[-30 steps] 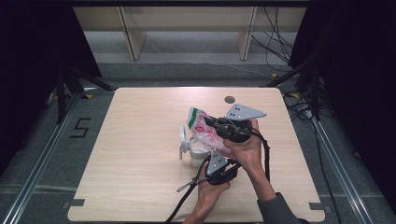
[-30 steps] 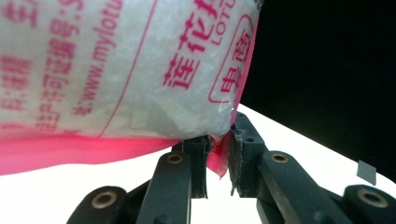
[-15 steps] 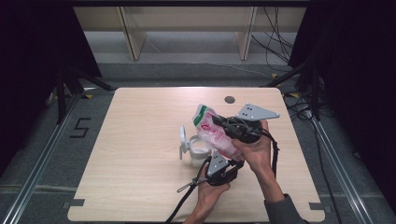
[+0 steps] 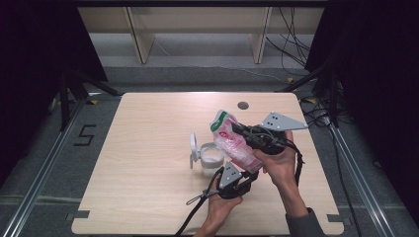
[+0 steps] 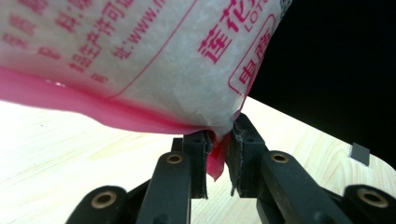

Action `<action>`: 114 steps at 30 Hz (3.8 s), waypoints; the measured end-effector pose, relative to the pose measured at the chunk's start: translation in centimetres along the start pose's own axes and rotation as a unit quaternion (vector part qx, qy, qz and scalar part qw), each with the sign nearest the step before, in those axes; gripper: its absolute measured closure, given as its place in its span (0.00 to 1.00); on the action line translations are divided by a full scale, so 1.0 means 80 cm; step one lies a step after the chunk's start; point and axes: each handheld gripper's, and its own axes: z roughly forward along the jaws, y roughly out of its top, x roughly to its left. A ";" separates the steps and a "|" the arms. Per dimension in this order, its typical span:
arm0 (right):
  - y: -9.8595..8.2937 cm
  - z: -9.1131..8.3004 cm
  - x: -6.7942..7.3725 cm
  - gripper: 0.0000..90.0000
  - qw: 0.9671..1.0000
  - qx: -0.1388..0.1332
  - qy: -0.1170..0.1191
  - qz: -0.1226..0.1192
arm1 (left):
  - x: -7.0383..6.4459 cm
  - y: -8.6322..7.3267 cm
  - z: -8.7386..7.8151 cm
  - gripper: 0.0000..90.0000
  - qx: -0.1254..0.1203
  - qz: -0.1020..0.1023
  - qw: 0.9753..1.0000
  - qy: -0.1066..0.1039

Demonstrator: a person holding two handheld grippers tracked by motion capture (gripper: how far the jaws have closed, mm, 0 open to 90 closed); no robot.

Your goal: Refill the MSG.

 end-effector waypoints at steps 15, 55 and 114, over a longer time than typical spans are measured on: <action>-0.001 -0.022 0.000 1.00 1.000 -0.005 -0.006 0.007 | 0.004 -0.001 -0.013 0.85 0.016 0.016 1.000 -0.010; -0.080 -0.056 -0.021 1.00 0.997 0.000 -0.021 0.072 | 0.029 -0.014 -0.090 0.49 0.058 0.032 0.998 0.022; -0.137 -0.100 -0.086 1.00 0.981 0.050 -0.176 0.069 | 0.077 -0.022 -0.151 0.45 0.047 0.013 0.994 0.093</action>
